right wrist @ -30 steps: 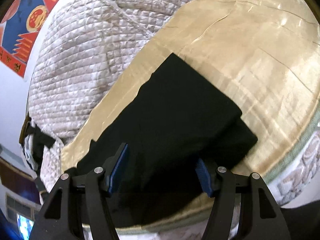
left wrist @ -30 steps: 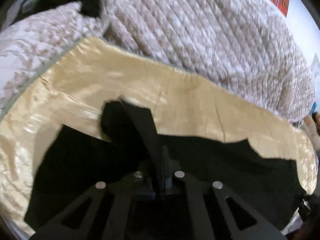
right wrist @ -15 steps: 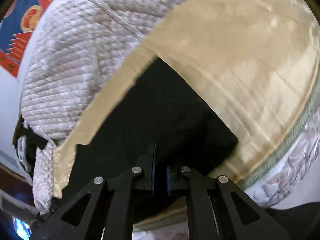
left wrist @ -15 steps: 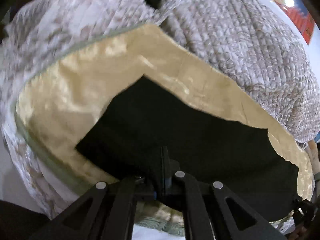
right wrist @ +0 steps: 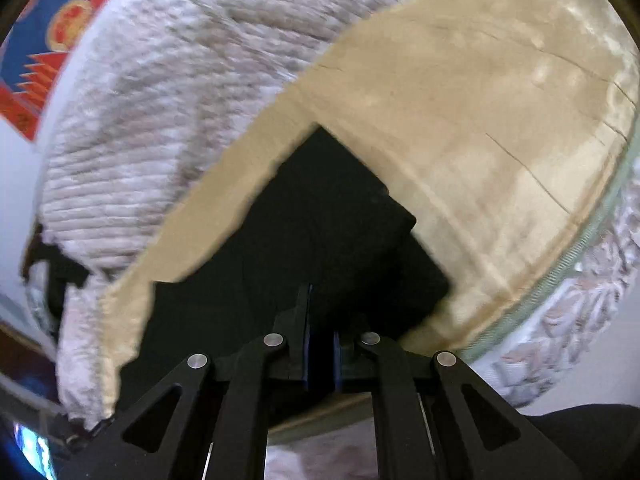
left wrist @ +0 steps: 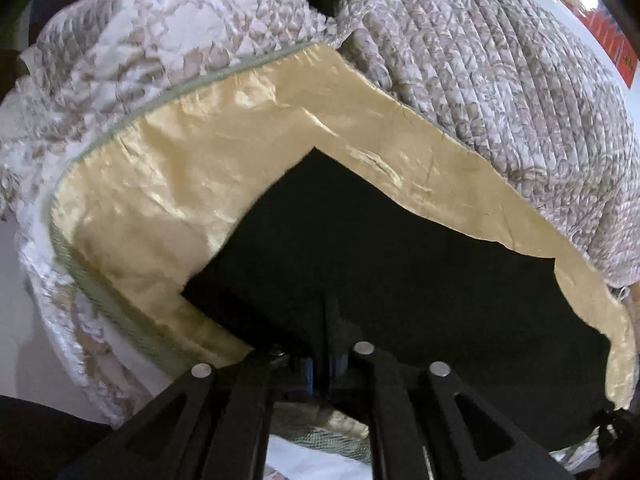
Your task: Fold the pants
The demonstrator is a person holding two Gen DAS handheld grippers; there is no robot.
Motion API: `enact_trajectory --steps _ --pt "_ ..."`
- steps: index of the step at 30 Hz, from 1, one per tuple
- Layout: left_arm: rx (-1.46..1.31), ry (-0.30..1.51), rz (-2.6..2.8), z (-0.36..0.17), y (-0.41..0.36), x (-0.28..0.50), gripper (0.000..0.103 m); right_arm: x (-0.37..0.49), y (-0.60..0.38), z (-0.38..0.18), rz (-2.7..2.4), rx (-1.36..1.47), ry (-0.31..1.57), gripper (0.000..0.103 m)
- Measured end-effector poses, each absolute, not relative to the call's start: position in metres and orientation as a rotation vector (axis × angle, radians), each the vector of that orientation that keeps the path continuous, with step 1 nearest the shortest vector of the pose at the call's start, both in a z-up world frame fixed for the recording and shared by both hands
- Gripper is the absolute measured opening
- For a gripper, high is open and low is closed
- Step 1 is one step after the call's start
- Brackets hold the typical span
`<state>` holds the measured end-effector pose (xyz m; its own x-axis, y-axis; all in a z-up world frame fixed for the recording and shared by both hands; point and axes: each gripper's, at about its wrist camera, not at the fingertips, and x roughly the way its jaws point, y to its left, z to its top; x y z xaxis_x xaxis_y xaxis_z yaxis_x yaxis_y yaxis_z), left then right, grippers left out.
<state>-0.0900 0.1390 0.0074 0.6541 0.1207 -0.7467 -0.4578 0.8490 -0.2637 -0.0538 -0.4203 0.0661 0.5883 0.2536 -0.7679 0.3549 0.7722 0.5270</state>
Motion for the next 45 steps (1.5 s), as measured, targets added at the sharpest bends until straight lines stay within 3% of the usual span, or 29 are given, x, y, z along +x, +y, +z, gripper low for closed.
enact_trajectory --steps 4,9,14,22,31,35,45 --pt "-0.443 0.785 0.403 0.017 0.144 -0.099 0.010 -0.056 -0.415 0.071 -0.104 0.660 0.947 0.008" --pt "-0.425 0.722 0.522 0.037 0.156 -0.111 0.014 -0.071 -0.426 0.098 -0.248 0.582 0.886 0.036" --pt "-0.385 0.690 0.450 0.055 0.145 -0.095 0.029 -0.071 -0.424 0.131 -0.305 0.451 0.764 0.037" --pt "-0.296 0.807 0.050 0.066 0.059 -0.022 0.029 0.006 -0.353 0.110 0.016 0.188 0.929 0.037" --pt "-0.180 0.899 -0.153 0.046 -0.037 0.062 0.029 0.058 -0.349 0.096 -0.049 0.109 0.941 0.037" --pt "-0.171 0.956 -0.117 0.024 -0.047 0.092 0.029 0.073 -0.356 0.088 -0.106 0.082 0.941 0.037" --pt "-0.140 0.930 -0.039 0.032 -0.038 0.096 0.031 0.085 -0.357 0.075 -0.139 0.061 0.936 0.036"
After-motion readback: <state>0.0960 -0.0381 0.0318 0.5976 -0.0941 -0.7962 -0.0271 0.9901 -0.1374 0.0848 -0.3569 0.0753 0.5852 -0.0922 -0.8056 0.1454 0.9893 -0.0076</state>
